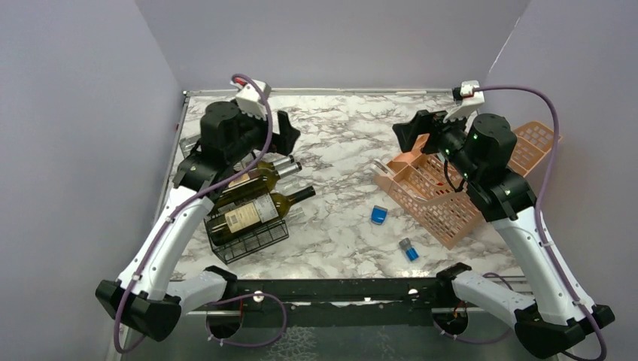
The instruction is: Take the wine bottle off the wine rack
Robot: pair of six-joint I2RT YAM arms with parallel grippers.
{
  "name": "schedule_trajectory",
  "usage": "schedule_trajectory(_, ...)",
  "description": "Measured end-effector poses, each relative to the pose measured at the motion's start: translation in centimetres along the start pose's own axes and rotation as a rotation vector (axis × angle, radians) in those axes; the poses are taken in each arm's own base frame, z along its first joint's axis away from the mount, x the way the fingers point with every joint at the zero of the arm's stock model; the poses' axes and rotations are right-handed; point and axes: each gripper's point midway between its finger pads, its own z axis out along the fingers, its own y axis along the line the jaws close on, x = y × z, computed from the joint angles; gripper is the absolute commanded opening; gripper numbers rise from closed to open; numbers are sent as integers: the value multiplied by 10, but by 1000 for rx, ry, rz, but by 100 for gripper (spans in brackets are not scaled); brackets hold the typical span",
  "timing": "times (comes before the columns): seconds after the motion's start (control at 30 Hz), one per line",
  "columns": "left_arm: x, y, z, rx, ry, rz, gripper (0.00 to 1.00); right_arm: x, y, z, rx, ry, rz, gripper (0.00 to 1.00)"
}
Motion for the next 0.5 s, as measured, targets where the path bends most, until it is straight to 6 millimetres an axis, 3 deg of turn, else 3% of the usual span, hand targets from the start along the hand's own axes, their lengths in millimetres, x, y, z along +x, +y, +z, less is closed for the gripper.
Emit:
schedule_trajectory(0.13,46,-32,13,101,164,0,92,3,7,1,-43,15,-2,100)
schedule_trajectory(0.3,102,-76,11,213,361,72,84,6,14,0,-84,24,-9,100)
schedule_trajectory(0.5,168,-101,-3,247,590,229,85,16,16,-2,-111,44,-14,100)
